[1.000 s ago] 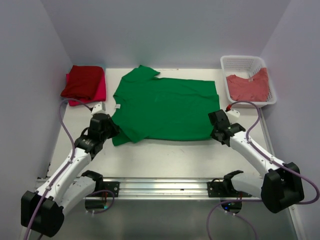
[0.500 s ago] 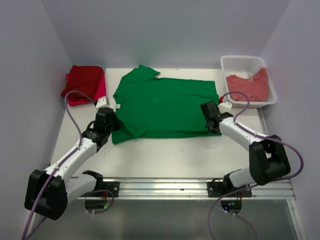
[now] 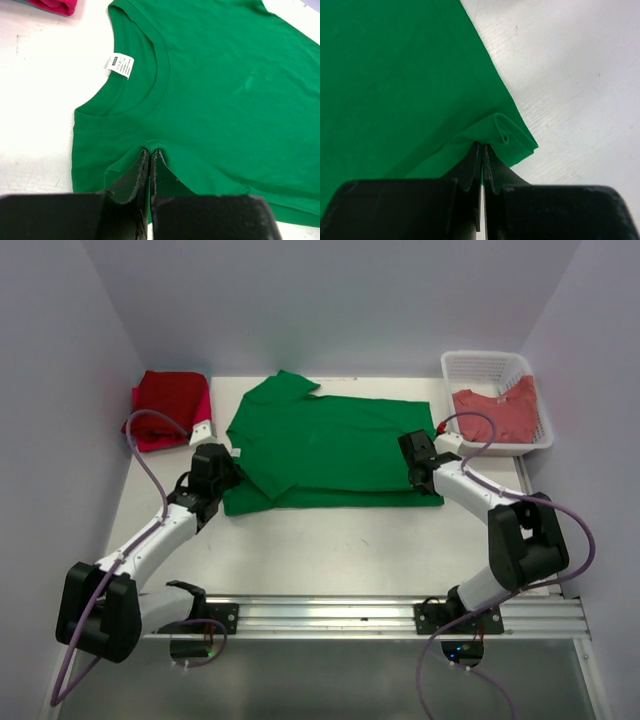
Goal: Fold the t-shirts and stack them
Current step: Fold the flattened tshirt in 1/3 of the way
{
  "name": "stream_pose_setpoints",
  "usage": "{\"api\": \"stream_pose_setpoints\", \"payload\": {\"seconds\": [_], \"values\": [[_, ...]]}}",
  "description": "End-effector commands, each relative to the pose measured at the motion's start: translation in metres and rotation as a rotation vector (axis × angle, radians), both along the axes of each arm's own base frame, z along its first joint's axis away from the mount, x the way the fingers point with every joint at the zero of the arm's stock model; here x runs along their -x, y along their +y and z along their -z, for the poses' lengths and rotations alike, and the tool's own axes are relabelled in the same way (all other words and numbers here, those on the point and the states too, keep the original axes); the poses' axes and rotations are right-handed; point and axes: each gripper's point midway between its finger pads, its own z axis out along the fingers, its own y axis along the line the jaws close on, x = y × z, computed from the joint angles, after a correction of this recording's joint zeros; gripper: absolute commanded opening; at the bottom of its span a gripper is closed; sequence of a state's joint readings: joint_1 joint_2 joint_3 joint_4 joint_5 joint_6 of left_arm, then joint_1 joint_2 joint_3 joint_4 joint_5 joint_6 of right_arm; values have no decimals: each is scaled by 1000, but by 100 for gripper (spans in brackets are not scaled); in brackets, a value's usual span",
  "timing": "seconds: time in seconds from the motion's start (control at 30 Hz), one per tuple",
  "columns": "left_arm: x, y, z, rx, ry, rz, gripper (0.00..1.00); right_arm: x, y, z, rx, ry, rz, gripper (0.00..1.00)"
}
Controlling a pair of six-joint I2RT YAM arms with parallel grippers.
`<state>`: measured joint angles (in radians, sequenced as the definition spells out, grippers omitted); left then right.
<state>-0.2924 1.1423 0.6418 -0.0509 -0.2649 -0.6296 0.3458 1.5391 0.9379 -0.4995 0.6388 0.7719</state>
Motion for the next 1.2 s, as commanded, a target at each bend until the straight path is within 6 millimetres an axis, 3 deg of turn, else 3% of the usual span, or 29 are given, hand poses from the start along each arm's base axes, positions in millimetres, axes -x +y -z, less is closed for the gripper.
{"api": "stream_pose_setpoints", "payload": {"seconds": [0.0, 0.17, 0.43, 0.8, 1.17], "values": [[-25, 0, -26, 6, -108, -11, 0, -17, -10, -8, 34, -52, 68, 0], [-31, -1, -17, 25, -105, -10, 0, -21, -13, 2, 38, -36, 98, 0], [-44, -7, -29, 50, -142, 5, 0, -30, -12, 13, 39, -20, 107, 0], [-51, -7, -37, 55, -165, 6, 0, -35, -20, -9, 57, -86, 134, 0], [-67, -6, -45, 61, -188, 6, 0, -49, -33, -14, 69, -92, 177, 0]]}}
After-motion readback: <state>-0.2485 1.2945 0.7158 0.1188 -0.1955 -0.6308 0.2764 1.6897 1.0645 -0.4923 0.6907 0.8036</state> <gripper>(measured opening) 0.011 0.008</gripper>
